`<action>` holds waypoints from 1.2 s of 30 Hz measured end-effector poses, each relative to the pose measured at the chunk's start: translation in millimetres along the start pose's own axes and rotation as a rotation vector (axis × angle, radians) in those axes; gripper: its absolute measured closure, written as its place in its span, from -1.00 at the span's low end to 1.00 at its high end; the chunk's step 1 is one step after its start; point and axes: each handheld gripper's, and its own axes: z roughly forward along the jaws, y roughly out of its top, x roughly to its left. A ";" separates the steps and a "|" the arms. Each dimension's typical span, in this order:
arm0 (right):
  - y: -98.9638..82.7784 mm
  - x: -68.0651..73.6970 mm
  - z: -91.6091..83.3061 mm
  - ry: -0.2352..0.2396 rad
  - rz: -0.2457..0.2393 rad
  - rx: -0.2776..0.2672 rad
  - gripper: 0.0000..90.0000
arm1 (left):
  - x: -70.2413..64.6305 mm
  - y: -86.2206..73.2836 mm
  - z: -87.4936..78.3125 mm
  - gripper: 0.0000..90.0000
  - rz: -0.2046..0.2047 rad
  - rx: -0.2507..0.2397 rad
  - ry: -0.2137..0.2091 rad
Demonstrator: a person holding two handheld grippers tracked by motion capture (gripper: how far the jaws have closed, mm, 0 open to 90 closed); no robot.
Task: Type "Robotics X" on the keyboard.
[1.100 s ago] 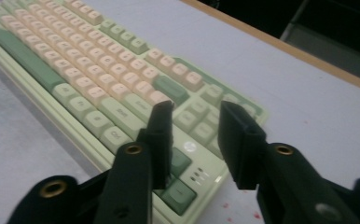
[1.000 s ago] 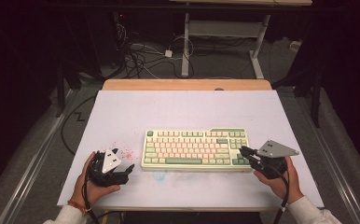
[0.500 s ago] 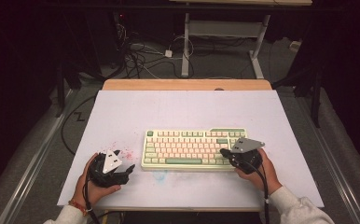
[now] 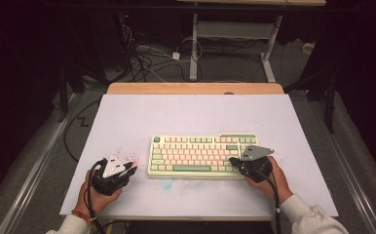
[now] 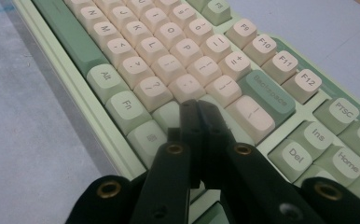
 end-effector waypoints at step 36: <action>-2.1 3.2 0.2 -0.022 -0.006 -0.012 1.00 | -24.1 95.2 54.9 0.94 0.123 0.050 -0.090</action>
